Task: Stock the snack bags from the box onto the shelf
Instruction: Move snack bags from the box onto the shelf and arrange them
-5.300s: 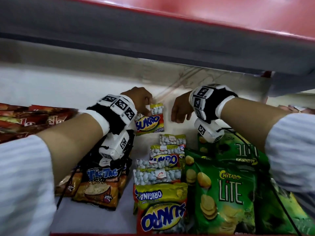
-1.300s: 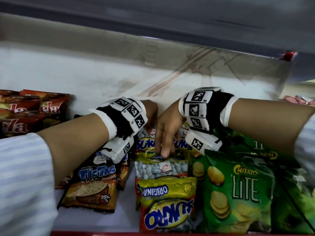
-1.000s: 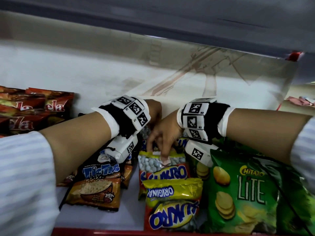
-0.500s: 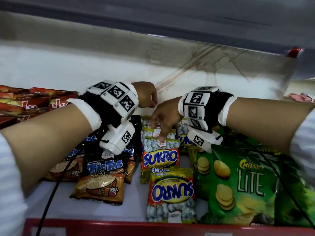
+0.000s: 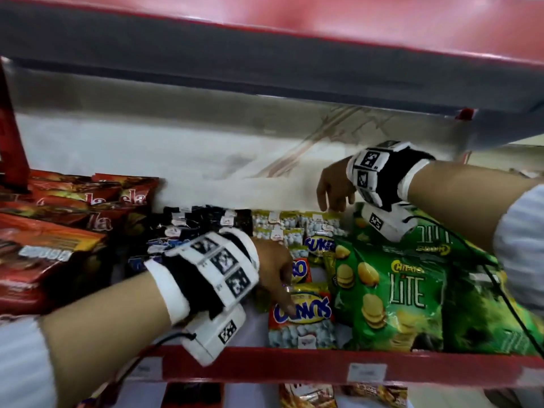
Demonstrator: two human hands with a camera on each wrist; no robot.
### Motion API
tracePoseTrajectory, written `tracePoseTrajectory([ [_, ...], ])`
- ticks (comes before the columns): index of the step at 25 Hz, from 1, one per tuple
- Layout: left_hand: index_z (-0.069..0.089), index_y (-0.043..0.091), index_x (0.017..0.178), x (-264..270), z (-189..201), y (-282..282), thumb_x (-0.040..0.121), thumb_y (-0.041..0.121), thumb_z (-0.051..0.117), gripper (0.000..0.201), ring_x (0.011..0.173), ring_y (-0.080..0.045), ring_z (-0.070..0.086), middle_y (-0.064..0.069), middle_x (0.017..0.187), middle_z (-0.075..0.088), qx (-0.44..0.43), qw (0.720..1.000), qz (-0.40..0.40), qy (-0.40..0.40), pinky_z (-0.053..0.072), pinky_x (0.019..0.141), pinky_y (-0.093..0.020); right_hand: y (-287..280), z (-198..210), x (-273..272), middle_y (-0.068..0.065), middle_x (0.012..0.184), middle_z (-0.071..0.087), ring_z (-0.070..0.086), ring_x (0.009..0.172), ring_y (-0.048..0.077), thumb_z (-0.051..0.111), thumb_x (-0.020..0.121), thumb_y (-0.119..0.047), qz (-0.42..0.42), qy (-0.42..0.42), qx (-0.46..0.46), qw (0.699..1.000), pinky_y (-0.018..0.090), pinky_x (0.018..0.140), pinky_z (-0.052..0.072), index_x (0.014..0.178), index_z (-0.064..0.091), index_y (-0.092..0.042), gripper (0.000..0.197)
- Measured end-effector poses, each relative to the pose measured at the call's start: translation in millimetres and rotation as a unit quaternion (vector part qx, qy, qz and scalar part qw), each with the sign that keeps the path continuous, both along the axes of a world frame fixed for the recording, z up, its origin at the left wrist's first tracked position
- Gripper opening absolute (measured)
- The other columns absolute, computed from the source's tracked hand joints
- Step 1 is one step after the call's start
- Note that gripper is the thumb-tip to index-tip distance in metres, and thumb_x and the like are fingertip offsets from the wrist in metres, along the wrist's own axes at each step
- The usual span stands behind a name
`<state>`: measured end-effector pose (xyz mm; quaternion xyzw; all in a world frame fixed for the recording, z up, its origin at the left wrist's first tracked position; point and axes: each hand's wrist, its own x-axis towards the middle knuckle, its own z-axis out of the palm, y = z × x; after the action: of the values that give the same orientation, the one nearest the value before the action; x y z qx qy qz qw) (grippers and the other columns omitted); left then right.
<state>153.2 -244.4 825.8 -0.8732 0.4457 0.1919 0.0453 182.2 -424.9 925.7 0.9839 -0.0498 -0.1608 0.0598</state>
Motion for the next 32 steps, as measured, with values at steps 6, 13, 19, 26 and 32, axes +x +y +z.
tracePoseTrajectory([
  [6,0.058,0.007,0.090,4.1,6.6,0.3,0.076,0.038,0.077,0.038,0.075,-0.023,0.049,-0.013,0.083,0.052,-0.048,0.995,0.036,-0.085,0.035,0.059,-0.029,-10.8,-21.4,38.2,0.000,0.073,0.061,0.056,0.059,0.009,0.072,0.083,-0.021,-0.008,0.013,-0.076,0.997,0.019,0.049,0.049,0.122,0.058,-0.004,0.045],
  [13,0.055,0.001,0.095,10.9,9.5,1.6,0.079,0.031,0.075,0.040,0.085,-0.023,0.054,-0.011,0.092,0.055,-0.043,0.986,0.101,-0.127,0.041,0.063,-0.030,-13.6,-59.0,63.0,0.000,0.071,0.058,0.058,0.063,0.014,0.073,0.081,-0.024,0.066,0.043,-0.162,0.984,0.021,0.059,0.046,0.093,0.062,-0.006,0.024],
  [19,0.046,0.008,0.125,4.6,7.0,6.6,0.072,0.039,0.079,0.070,0.109,-0.028,0.056,-0.010,0.123,0.056,-0.066,0.976,0.119,-0.167,0.042,0.074,-0.031,-9.2,9.4,36.2,0.036,0.106,0.061,0.045,0.032,0.001,0.066,0.085,-0.006,0.082,-0.087,-0.102,0.988,0.009,0.034,0.035,0.111,0.057,0.017,0.036],
  [26,0.065,0.006,0.111,5.9,45.0,36.0,0.084,0.013,0.069,0.028,0.100,-0.026,0.060,-0.013,0.111,0.066,-0.129,0.967,0.136,-0.171,0.033,0.058,-0.021,60.9,41.1,-53.5,-0.002,0.069,0.066,0.060,0.060,0.013,0.076,0.078,-0.020,0.138,-0.112,0.023,0.984,0.020,0.052,0.049,0.098,0.063,-0.017,0.024],
  [32,0.060,0.008,0.118,-4.9,57.8,57.3,0.076,0.013,0.077,0.046,0.097,-0.018,0.062,-0.006,0.113,0.068,-0.105,0.983,0.113,-0.097,0.047,0.065,-0.019,117.5,-27.9,-55.4,0.000,0.069,0.059,0.055,0.064,0.013,0.072,0.082,-0.017,0.185,0.060,-0.008,0.981,0.017,0.060,0.047,0.103,0.067,0.002,0.029],
])
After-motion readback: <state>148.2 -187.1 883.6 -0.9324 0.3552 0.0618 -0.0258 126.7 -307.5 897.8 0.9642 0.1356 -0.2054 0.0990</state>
